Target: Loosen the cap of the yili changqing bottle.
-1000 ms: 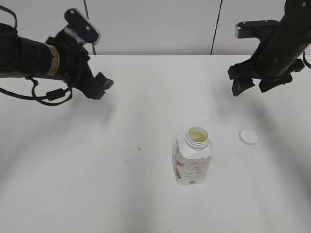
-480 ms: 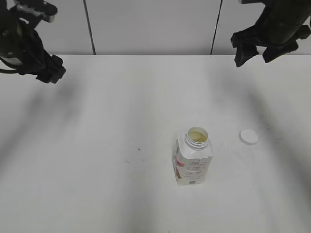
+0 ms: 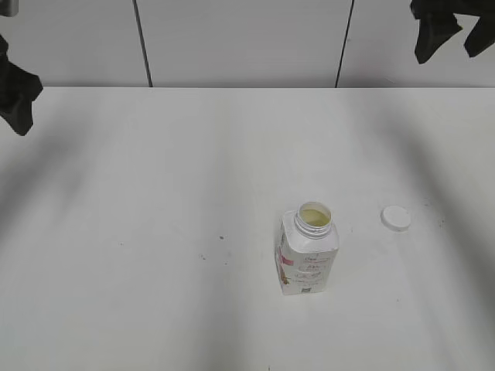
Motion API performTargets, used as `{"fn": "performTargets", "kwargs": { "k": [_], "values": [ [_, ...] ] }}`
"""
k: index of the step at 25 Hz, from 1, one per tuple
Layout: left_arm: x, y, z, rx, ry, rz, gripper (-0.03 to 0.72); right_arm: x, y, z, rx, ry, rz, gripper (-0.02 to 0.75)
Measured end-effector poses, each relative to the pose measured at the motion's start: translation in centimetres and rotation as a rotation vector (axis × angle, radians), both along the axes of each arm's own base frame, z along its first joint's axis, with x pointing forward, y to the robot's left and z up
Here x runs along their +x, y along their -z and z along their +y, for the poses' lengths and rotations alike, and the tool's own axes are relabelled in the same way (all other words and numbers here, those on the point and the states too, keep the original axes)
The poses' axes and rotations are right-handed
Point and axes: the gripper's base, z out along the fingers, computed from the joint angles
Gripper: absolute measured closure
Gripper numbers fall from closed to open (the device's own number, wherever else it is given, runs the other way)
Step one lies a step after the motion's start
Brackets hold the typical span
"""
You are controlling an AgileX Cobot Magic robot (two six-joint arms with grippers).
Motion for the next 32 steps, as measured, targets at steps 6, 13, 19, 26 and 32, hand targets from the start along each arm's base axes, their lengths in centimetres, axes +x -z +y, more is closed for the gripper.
{"fn": "performTargets", "kwargs": {
  "k": [6, 13, 19, 26, 32],
  "values": [
    [-1.2, -0.3, 0.2, 0.006, -0.018, 0.097, 0.123, 0.3, -0.8, -2.6, -0.001, 0.052, -0.023, 0.16],
    [-2.6, -3.0, 2.3, -0.017, -0.072, 0.022, 0.123, -0.4, -2.4, -7.3, 0.024, 0.162, -0.059, 0.16],
    [-4.6, -5.5, 3.2, -0.101, -0.124, -0.051, 0.123, -2.9, -5.1, -7.5, 0.044, 0.17, -0.112, 0.16],
    [-9.3, -5.6, 2.8, -0.151, -0.118, -0.094, 0.123, -7.2, -5.0, -7.3, 0.045, 0.168, -0.073, 0.16],
    [-13.2, -4.8, 2.5, -0.185, -0.112, -0.138, 0.123, -11.3, -3.3, -7.0, 0.058, 0.162, 0.002, 0.16]
  ]
}}
